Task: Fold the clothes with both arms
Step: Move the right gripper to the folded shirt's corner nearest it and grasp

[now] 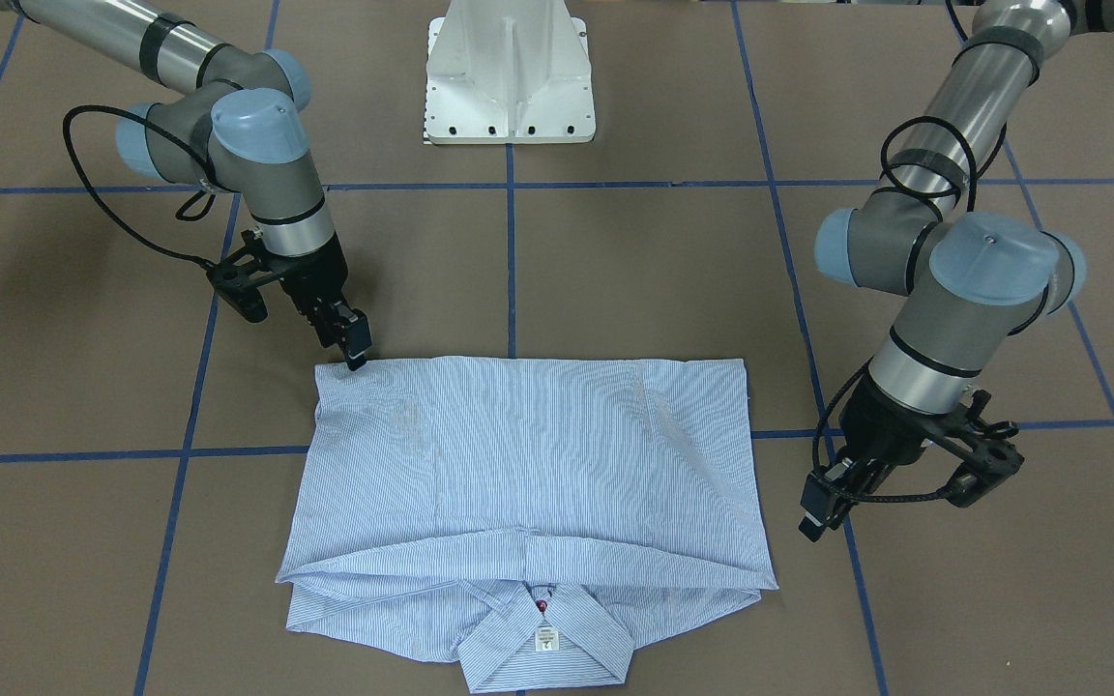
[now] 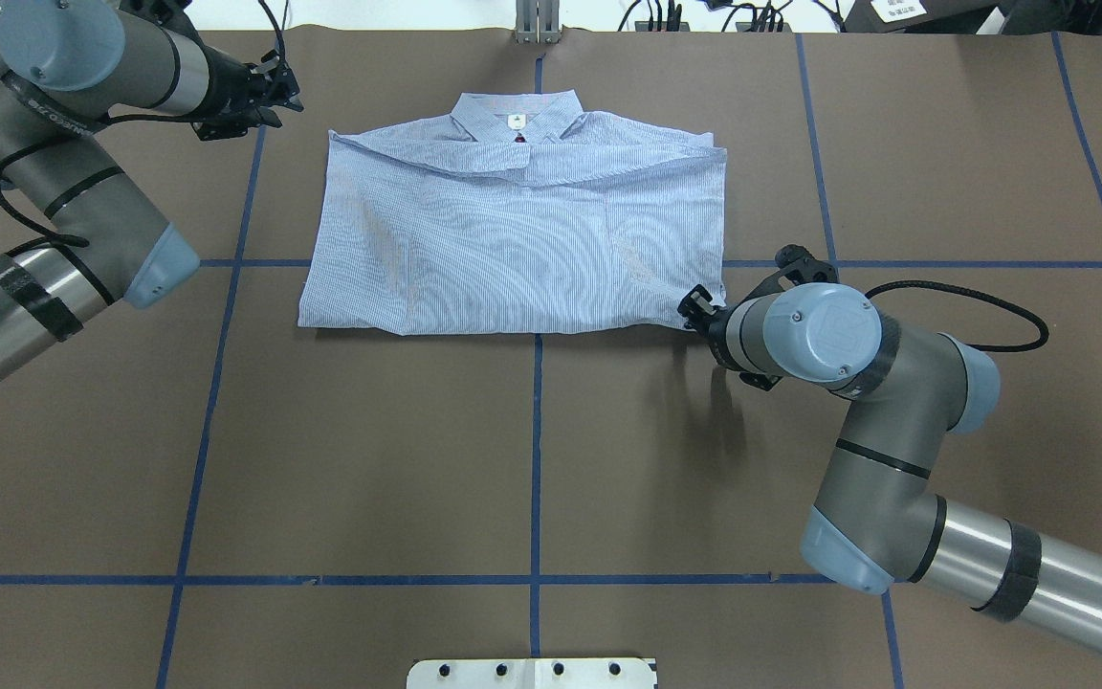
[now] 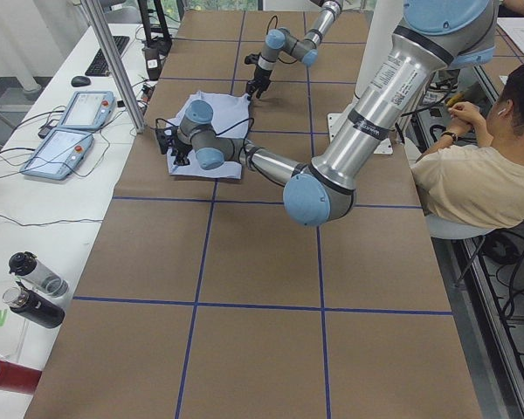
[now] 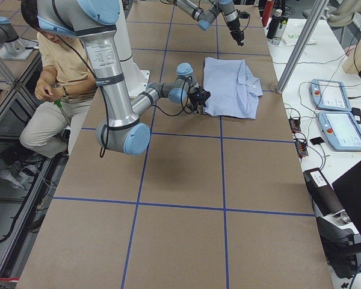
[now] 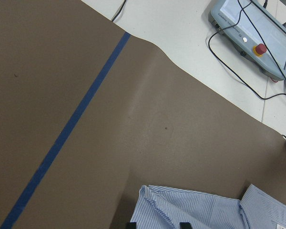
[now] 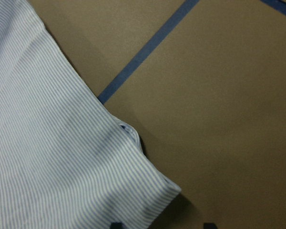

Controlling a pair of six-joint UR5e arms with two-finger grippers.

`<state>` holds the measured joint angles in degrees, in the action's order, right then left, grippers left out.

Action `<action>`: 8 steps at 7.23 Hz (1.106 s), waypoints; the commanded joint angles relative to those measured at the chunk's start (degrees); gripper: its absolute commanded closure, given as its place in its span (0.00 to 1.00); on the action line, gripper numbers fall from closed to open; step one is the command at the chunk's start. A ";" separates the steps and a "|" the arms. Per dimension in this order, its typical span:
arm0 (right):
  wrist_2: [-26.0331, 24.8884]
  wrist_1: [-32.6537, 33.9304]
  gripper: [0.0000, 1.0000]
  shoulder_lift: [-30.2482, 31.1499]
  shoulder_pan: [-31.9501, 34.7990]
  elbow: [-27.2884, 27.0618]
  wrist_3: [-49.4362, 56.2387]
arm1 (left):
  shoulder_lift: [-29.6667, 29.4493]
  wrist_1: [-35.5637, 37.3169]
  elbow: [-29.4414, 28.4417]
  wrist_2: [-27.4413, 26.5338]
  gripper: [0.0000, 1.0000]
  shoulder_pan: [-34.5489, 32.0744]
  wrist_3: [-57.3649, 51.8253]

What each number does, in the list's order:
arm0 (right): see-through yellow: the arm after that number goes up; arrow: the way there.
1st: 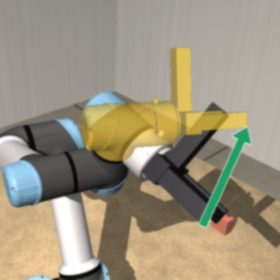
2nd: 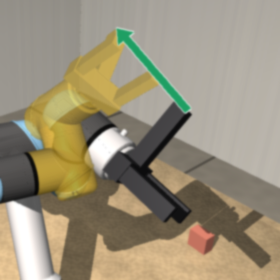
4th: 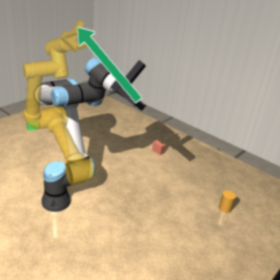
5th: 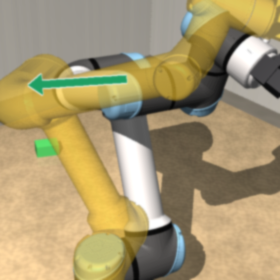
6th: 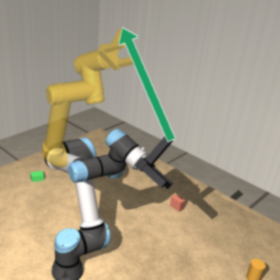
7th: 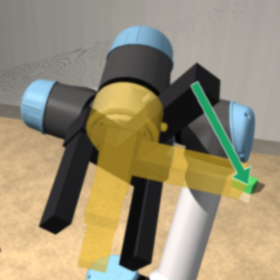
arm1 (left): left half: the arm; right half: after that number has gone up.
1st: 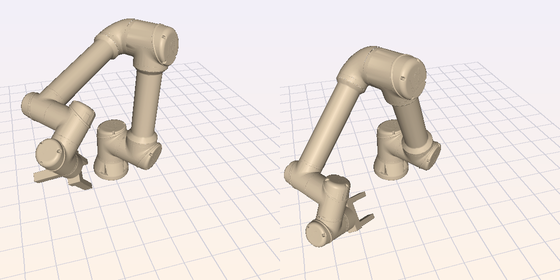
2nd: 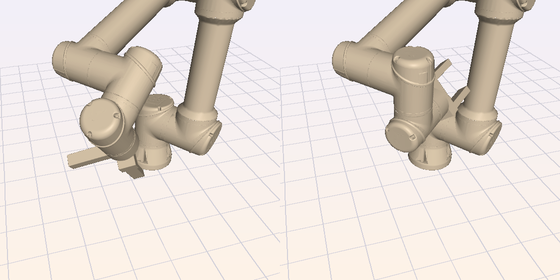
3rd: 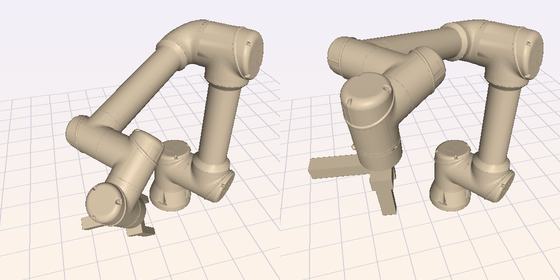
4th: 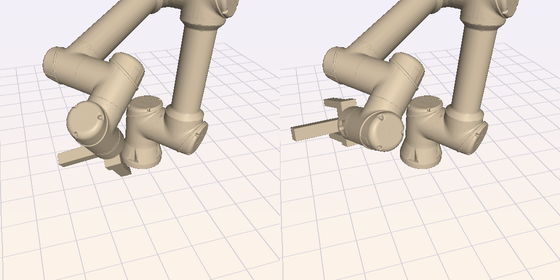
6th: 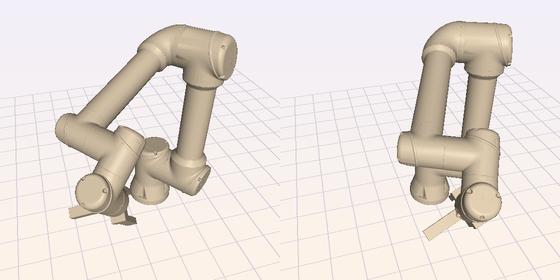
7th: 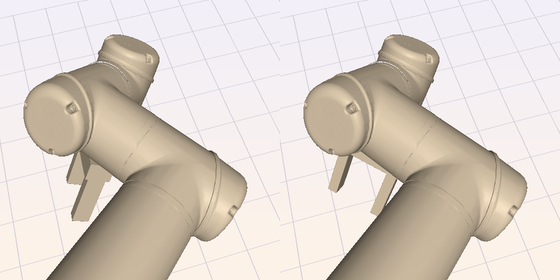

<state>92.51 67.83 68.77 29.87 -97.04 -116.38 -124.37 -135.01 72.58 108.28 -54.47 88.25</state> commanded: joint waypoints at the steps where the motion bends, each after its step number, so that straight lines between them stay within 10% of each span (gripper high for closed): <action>1: 0.48 -0.06 1.00 -0.13 0.10 0.19 0.45 | 0.17 0.01 0.02 0.00 0.58 -0.03 -0.01; 6: 3.66 0.55 1.00 1.80 0.98 -3.86 1.16 | 0.44 -0.08 0.02 0.09 0.59 0.06 -0.01; 7: 4.08 0.20 0.52 1.71 3.68 -3.42 0.81 | 0.53 -0.08 0.02 0.09 0.59 0.06 -0.01; 8: 4.09 0.11 0.41 1.54 3.96 -2.55 0.46 | 0.53 -0.08 0.02 0.09 0.59 0.06 -0.01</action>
<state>96.50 68.09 70.42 32.74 -100.34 -115.55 -123.89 -135.08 72.60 108.37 -54.40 88.24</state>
